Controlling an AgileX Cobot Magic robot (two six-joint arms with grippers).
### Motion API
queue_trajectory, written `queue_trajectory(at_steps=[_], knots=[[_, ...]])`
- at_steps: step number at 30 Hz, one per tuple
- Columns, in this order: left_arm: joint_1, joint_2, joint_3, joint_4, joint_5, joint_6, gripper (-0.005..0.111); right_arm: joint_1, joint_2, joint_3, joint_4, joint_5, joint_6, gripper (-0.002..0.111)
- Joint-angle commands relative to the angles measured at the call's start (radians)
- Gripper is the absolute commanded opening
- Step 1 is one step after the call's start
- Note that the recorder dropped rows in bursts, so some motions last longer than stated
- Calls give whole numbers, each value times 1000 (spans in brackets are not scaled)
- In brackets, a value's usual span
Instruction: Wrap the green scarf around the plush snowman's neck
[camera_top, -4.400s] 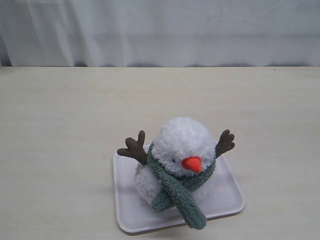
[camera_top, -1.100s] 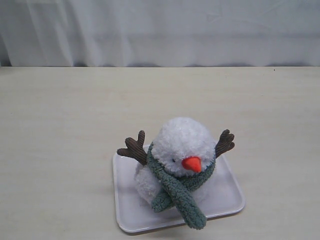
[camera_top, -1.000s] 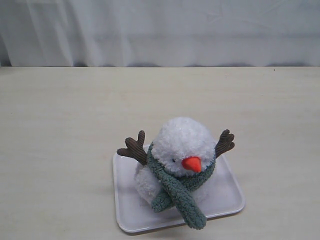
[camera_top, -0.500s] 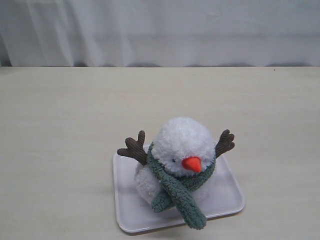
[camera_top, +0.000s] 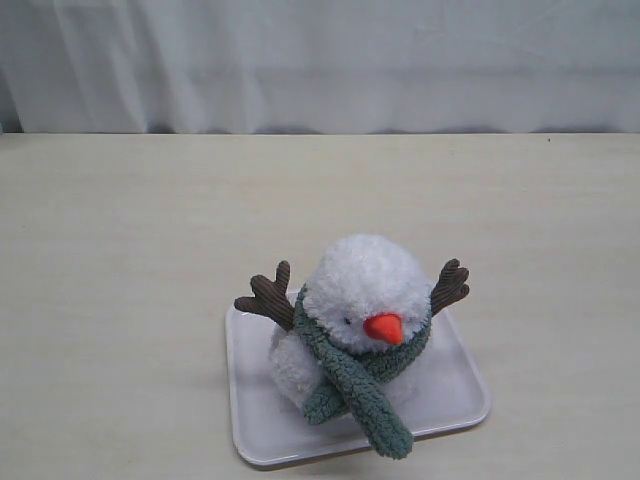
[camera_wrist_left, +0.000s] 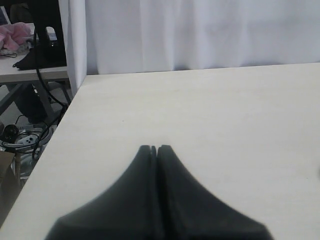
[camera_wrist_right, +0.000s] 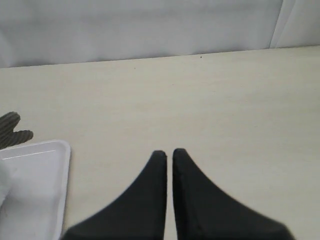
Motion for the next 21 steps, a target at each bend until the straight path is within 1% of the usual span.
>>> queue_trajectory(at_steps=[1,21], knots=[[-8,-3,4,-1,-4,2,0,-5,-5,2,-6,7,-80,4],[-8,-3,4,-1,-4,2,0,-5,-5,2,-4,10,-101,4]])
